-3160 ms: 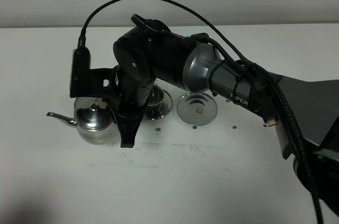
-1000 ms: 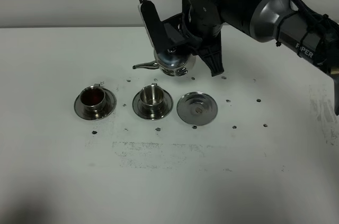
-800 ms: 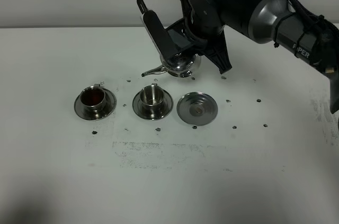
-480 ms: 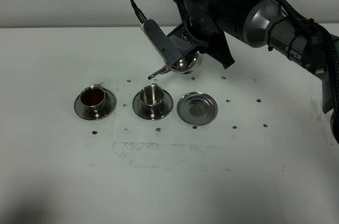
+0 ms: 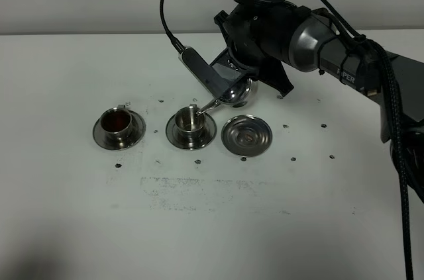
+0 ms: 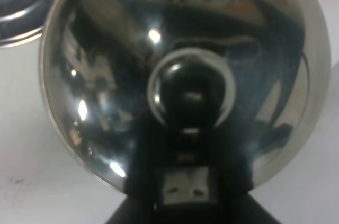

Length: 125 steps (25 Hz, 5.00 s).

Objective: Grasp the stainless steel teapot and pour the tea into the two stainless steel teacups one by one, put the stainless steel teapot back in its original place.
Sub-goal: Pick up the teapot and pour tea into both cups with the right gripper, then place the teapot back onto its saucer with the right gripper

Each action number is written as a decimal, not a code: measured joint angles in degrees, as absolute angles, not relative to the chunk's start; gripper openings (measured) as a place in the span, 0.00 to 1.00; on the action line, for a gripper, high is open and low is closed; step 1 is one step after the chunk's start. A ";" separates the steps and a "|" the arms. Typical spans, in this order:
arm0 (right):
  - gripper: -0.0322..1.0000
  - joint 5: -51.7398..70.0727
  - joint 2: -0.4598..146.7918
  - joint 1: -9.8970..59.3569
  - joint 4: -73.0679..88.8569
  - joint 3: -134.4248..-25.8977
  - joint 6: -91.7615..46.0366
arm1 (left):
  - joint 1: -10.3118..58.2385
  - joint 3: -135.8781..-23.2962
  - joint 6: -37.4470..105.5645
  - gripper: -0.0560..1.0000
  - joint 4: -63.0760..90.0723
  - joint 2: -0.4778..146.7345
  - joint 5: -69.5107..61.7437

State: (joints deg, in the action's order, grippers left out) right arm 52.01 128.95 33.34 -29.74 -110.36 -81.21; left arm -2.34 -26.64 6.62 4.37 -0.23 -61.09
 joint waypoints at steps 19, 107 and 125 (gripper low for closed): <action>0.21 50.64 128.95 35.17 -37.55 -110.36 -79.78 | -2.34 -26.64 6.62 0.41 4.37 -0.23 -61.09; 0.21 45.21 128.95 37.20 -47.44 -110.36 -81.39 | -2.34 -26.64 6.62 0.41 4.37 -0.23 -61.09; 0.21 47.24 123.83 35.00 -30.92 -110.36 -78.67 | -2.34 -26.64 6.62 0.41 4.37 -0.23 -61.09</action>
State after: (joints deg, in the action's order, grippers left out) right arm 47.24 123.83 35.00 -30.92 -110.36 -78.67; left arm -2.34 -26.64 6.62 4.37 -0.23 -61.09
